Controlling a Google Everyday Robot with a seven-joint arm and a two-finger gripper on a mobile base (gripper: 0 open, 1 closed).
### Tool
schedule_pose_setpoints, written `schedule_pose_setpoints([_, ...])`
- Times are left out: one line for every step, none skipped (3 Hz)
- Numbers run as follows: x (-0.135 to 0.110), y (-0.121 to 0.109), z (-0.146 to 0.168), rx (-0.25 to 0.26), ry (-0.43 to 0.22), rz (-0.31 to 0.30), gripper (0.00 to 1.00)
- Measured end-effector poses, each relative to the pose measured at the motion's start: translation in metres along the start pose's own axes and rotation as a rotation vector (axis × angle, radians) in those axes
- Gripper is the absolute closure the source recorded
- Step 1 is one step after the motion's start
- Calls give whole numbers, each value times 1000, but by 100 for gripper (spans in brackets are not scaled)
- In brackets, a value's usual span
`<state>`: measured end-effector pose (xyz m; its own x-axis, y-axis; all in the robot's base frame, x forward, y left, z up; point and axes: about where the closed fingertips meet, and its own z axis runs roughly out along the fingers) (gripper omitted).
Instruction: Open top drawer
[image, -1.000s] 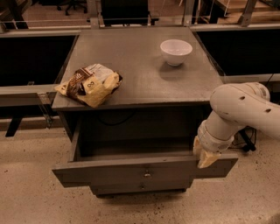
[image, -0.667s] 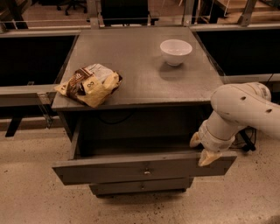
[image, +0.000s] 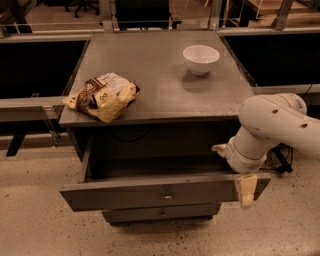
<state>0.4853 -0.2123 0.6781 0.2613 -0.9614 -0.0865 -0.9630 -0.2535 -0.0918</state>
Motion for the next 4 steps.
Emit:
schedule_pose_setpoints([1, -2, 0, -27, 25, 14, 0])
schedule_pose_setpoints([7, -10, -12, -2, -11, 39, 0])
schedule_pose_setpoints([6, -11, -14, 1, -22, 39, 0])
schedule_pose_setpoints([0, 7, -6, -56, -63, 8, 0])
